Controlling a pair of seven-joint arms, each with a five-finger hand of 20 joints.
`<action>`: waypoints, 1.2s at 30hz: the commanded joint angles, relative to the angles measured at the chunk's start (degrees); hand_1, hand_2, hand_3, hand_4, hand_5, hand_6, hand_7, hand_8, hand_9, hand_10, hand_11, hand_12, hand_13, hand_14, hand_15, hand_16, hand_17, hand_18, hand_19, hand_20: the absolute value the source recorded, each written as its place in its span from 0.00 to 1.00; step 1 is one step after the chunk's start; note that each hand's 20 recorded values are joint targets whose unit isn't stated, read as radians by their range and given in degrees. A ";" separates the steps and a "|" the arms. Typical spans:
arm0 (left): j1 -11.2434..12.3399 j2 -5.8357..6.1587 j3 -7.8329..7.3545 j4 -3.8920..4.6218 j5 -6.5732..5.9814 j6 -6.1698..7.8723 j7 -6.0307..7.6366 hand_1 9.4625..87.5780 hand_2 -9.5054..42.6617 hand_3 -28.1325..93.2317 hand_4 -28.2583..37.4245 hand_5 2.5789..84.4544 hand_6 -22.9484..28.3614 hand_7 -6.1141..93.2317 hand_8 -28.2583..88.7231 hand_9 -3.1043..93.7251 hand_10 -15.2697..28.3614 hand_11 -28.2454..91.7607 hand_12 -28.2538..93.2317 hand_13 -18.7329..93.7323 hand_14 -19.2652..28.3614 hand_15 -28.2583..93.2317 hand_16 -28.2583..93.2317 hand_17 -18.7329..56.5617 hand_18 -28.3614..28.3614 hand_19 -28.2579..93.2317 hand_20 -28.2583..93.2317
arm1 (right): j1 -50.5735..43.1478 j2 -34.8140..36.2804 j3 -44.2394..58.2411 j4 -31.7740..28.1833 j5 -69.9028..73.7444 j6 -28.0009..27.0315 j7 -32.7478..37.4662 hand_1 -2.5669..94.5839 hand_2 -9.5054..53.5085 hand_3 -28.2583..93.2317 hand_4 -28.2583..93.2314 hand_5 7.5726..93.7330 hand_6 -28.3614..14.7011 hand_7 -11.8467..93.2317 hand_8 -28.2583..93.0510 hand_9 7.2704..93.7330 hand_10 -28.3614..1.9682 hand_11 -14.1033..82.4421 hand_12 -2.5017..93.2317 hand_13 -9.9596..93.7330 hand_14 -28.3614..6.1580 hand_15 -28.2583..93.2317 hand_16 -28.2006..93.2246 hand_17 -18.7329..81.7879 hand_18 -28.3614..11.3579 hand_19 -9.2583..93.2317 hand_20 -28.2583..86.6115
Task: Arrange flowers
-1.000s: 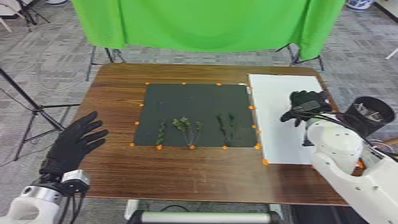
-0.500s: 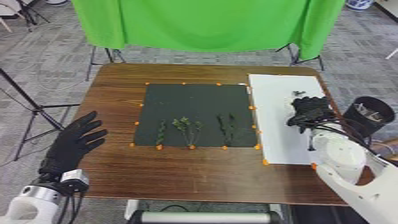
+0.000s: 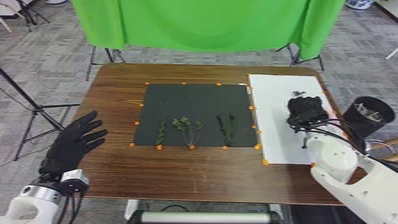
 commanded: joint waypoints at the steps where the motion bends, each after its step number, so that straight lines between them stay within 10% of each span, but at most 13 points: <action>1: 1.25 0.10 -0.51 -0.60 -0.47 0.61 0.36 0.20 0.12 0.81 0.06 0.31 0.51 0.27 0.15 0.28 0.62 0.43 0.36 0.35 0.74 0.55 0.23 0.14 0.90 0.63 0.32 | 0.05 0.02 0.83 -0.52 -2.01 1.85 -1.41 0.49 0.01 0.91 0.00 0.75 0.76 0.56 0.21 0.91 0.74 0.45 0.44 0.80 0.65 0.83 0.46 0.52 0.17 0.97 0.67; 14: 3.16 2.76 -5.96 -1.10 -0.20 0.03 -0.63 0.20 0.12 0.81 0.07 0.31 0.51 0.27 0.15 0.28 0.63 0.43 0.36 0.35 0.73 0.55 0.23 0.14 0.90 0.63 0.32 | 9.50 -6.32 -5.76 -6.10 -1.67 3.97 -9.58 0.49 0.00 0.92 0.00 0.78 0.75 0.54 0.21 0.92 0.74 0.43 0.45 0.81 0.65 0.83 0.46 0.52 0.17 0.98 0.67; 36: 0.54 3.30 -4.08 -0.29 -0.17 -0.01 -1.52 0.20 0.12 0.81 0.07 0.30 0.51 0.27 0.15 0.28 0.62 0.43 0.37 0.35 0.73 0.54 0.23 0.14 0.90 0.62 0.32 | 22.50 -32.77 -23.31 1.32 -4.65 -3.59 -25.91 0.48 0.00 0.93 0.00 0.79 0.75 0.52 0.21 0.93 0.75 0.42 0.46 0.80 0.64 0.83 0.47 0.52 0.18 0.98 0.67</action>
